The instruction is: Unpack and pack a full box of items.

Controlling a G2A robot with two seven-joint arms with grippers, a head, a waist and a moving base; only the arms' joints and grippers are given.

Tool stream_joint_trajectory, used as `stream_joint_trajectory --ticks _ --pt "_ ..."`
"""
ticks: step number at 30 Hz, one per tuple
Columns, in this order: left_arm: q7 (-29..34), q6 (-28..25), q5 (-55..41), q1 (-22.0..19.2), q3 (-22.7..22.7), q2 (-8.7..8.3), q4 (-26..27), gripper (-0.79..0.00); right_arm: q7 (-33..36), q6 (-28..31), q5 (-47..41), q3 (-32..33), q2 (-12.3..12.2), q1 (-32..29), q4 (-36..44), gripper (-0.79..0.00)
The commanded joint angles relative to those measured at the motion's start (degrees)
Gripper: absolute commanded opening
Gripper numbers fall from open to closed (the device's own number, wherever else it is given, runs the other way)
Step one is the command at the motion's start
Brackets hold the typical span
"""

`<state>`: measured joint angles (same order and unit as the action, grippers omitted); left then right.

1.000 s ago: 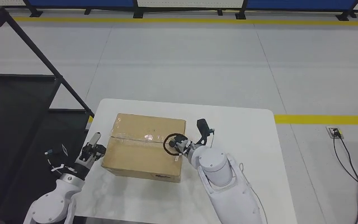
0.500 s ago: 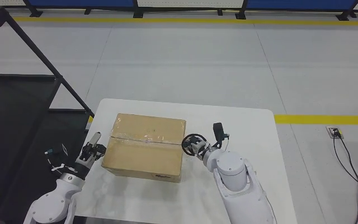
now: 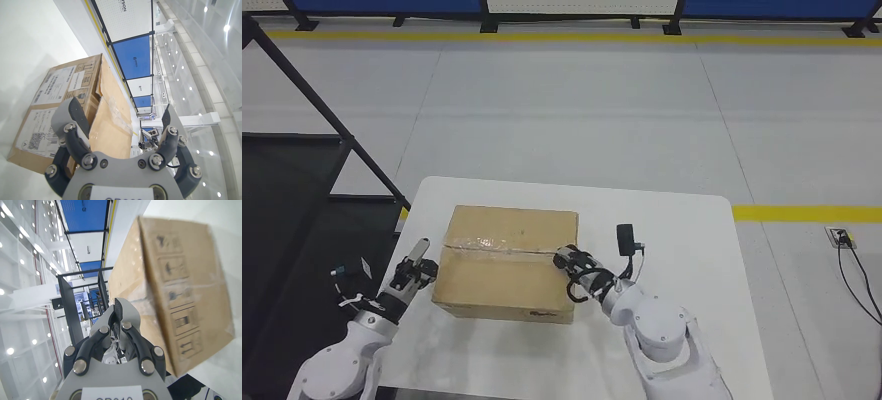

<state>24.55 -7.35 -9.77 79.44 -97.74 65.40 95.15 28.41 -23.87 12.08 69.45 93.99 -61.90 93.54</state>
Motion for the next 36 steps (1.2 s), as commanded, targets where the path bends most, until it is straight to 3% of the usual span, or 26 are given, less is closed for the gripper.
stream_joint_trajectory --ticks 1,10,17,27,36 --pt "0.3 -0.06 -0.35 0.17 0.13 0.01 -0.01 0.0 0.02 -0.57 -0.01 -3.41 0.47 3.01 -3.44 -0.785" --pt "-0.25 -0.38 -4.49 0.83 -2.01 -0.03 -0.19 0.0 -6.47 -0.22 -5.97 -18.0 5.33 18.6 -21.88 -0.785" --pt "-0.56 -1.34 -7.33 1.72 -4.83 -0.16 -2.92 0.0 -12.23 -0.02 -12.23 -23.95 9.94 28.53 -34.02 -0.785" --pt "-0.89 -3.43 -8.67 3.22 -6.5 -0.19 -4.22 0.0 -15.21 -3.82 -19.23 -26.57 15.54 39.42 -52.62 -0.785" --pt "-0.1 -3.2 -8.16 2.5 -6.34 -0.29 -4.81 0.0 -15.15 0.46 -21.66 -26.0 17.9 42.4 -60.57 -0.785"
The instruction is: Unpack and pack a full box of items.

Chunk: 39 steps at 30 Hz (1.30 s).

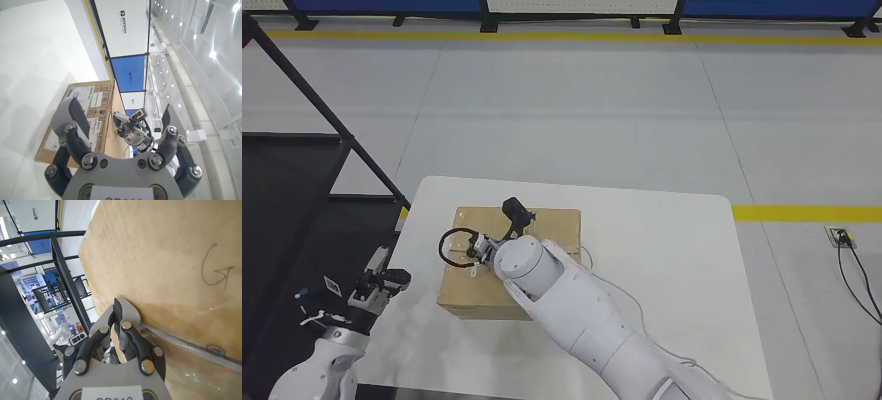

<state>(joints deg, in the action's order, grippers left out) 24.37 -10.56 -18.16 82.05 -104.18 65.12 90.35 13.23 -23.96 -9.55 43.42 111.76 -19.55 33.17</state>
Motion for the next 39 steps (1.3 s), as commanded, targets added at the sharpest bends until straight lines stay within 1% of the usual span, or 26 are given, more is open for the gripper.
stream_joint_trajectory --ticks 1,8,14,18,21,24,26,28,30,33,34,36,39 --pt "0.07 0.05 0.46 -0.24 0.21 -0.02 -0.03 0.0 -0.07 1.25 0.0 0.09 0.26 0.07 -0.55 -0.785" --pt "0.05 -0.03 0.84 -0.57 0.47 -0.05 -0.13 0.0 -0.24 3.58 0.33 -0.08 1.51 0.33 -2.71 -0.785" --pt "-0.23 0.04 0.4 -0.62 0.36 -0.04 -0.69 0.0 2.11 5.75 0.81 -0.47 2.59 1.15 -4.21 -0.785" --pt "-0.52 0.09 0.35 -0.76 0.28 -0.05 -0.54 0.0 2.58 9.76 1.02 1.03 2.24 1.43 -2.76 -0.785" --pt "-0.77 0.34 0.34 -0.93 0.15 -0.07 -0.14 0.0 2.43 13.89 2.38 3.08 0.91 0.13 1.1 -0.785" --pt "-0.96 0.75 0.42 -1.22 0.1 -0.1 0.32 0.0 0.77 17.55 6.06 6.12 -1.49 -4.13 9.36 -0.785" --pt "-1.04 1.11 0.51 -1.56 0.1 -0.12 0.51 0.0 -0.16 18.36 10.0 9.06 -3.65 -9.1 18.2 -0.785" --pt "-1.19 1.51 0.68 -2.04 0.17 -0.15 0.6 0.0 -0.19 17.7 15.15 13.13 -6.16 -16.22 29.89 -0.785" --pt "-1.27 1.92 0.8 -2.6 0.23 -0.18 0.6 0.0 1.76 16.25 19.98 17.74 -8.47 -24.64 42.87 -0.785" --pt "-1.34 2.43 1.0 -3.42 0.3 -0.24 0.5 0.0 5.63 15.2 23.75 24.57 -10.92 -35.85 58.85 -0.785" --pt "-1.37 2.64 1.13 -3.75 0.28 -0.26 0.45 0.0 6.38 15.55 24.08 26.91 -11.49 -38.81 62.78 -0.785" --pt "-1.45 3.07 1.28 -4.39 0.28 -0.31 0.29 0.0 6.99 16.26 24.03 31.06 -12.34 -43.5 68.19 -0.785" --pt "-1.52 3.82 1.88 -5.4 0.34 -0.41 0.23 0.0 7.38 17.17 21.76 36.39 -13.17 -48.12 72.52 -0.785"
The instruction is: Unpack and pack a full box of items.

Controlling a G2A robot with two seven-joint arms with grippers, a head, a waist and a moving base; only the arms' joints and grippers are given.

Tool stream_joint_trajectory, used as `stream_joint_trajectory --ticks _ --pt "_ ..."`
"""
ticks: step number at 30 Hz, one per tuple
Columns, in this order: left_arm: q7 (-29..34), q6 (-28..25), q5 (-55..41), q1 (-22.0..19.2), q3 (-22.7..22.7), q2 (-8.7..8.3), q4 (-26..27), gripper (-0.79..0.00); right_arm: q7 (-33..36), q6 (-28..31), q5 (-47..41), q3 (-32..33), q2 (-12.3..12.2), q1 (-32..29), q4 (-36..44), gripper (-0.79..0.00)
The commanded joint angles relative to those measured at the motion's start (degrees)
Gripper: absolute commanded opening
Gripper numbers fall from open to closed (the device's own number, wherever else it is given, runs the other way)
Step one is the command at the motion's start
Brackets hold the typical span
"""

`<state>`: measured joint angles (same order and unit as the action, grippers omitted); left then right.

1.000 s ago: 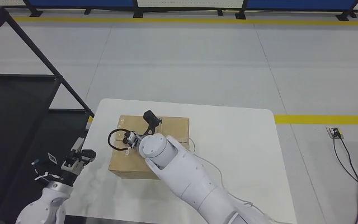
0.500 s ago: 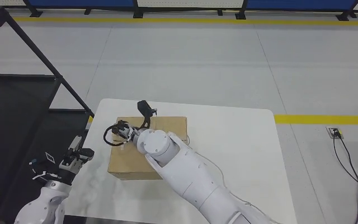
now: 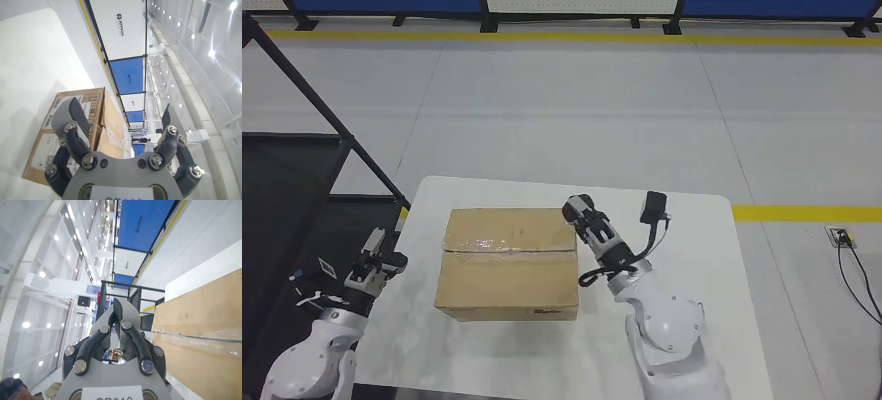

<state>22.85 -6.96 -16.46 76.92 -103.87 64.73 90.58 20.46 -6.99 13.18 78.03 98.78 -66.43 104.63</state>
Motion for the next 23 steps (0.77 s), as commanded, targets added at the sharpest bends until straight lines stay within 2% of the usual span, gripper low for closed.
stream_joint_trajectory --ticks 1,4,5,6,7,12,13,16,19,23 --pt "-0.07 0.44 0.4 -0.6 0.01 -0.06 -0.02 0.0 0.41 0.66 -2.22 3.54 -0.41 -2.35 1.82 -0.785" --pt "-0.04 1.17 0.89 -1.49 0.09 -0.15 -0.12 0.0 1.26 1.69 -5.82 8.13 -1.03 -4.71 2.24 -0.785" --pt "0.0 1.42 1.12 -1.77 0.14 -0.19 -0.18 0.0 1.69 1.94 -7.08 9.45 -1.22 -5.2 1.81 -0.677" --pt "0.32 1.84 1.4 -2.04 0.29 -0.23 -0.19 0.0 2.05 2.08 -8.16 10.7 -1.41 -5.52 1.15 -0.437" --pt "0.49 2.23 1.65 -2.42 0.35 -0.28 -0.15 0.0 2.42 2.22 -8.9 11.54 -1.55 -5.65 0.59 0.0" --pt "0.63 3.32 1.96 -3.57 0.77 -0.37 -0.34 0.0 2.42 2.22 -8.9 11.54 -1.55 -5.65 0.59 0.0" --pt "0.61 3.3 1.97 -3.56 0.75 -0.37 -0.32 0.0 2.43 2.23 -8.9 11.54 -1.55 -5.65 0.58 -0.473" --pt "0.63 3.34 1.97 -3.58 0.78 -0.37 -0.34 -0.001 2.42 2.22 -8.89 11.53 -1.55 -5.65 0.6 -0.297" --pt "0.63 3.32 1.96 -3.57 0.77 -0.37 -0.34 0.0 2.41 2.22 -8.89 11.54 -1.55 -5.65 0.6 -0.164" --pt "0.63 3.32 1.96 -3.57 0.77 -0.37 -0.34 0.0 2.41 2.22 -8.9 11.54 -1.55 -5.65 0.59 -0.039"
